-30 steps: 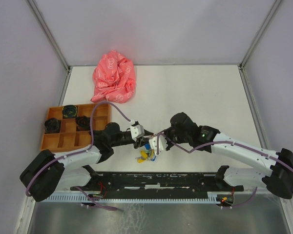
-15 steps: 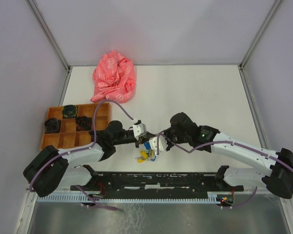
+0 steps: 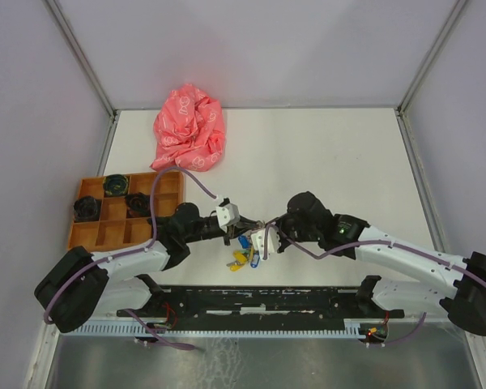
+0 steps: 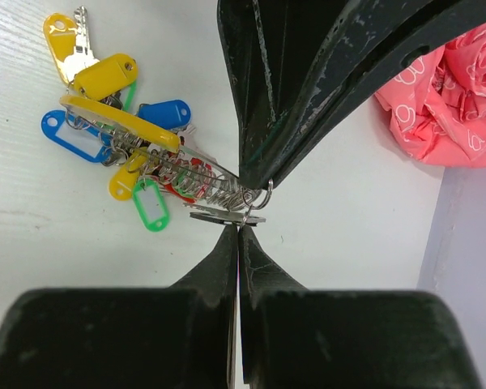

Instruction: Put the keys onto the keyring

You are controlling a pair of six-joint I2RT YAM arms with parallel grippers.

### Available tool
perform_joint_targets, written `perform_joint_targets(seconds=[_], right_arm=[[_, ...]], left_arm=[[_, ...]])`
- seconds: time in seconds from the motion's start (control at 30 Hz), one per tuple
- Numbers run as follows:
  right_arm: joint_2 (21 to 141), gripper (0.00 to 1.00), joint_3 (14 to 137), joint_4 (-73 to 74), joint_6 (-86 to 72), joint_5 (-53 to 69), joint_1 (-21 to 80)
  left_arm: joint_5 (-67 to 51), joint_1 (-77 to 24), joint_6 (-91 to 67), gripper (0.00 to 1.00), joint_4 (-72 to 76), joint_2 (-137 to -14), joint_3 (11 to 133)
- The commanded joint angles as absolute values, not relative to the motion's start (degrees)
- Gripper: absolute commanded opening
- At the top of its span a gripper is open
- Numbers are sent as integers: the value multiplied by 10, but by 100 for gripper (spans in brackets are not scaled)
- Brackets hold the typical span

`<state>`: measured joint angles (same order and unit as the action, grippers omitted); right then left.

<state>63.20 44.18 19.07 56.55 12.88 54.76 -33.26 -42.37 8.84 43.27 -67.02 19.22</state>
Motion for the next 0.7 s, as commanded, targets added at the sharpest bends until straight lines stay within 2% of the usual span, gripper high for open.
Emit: perform_joint_targets(seconds=[0.0, 0.27, 0.43, 0.5, 0.67], right_arm=[[629, 1, 420, 158, 534, 136, 548], [659, 1, 412, 107, 522, 153, 548], [660, 1, 419, 104, 483, 118, 548], [652, 5, 419, 109, 451, 102, 548], [625, 31, 421, 128, 334, 61, 548]], left_arm=[[-321, -422, 53, 3, 512, -655, 193], [-326, -422, 40, 3, 535, -663, 190], [-304, -422, 48, 3, 533, -666, 184], [-277, -422, 57, 3, 525, -665, 182], [-198, -422, 64, 3, 511, -666, 184]])
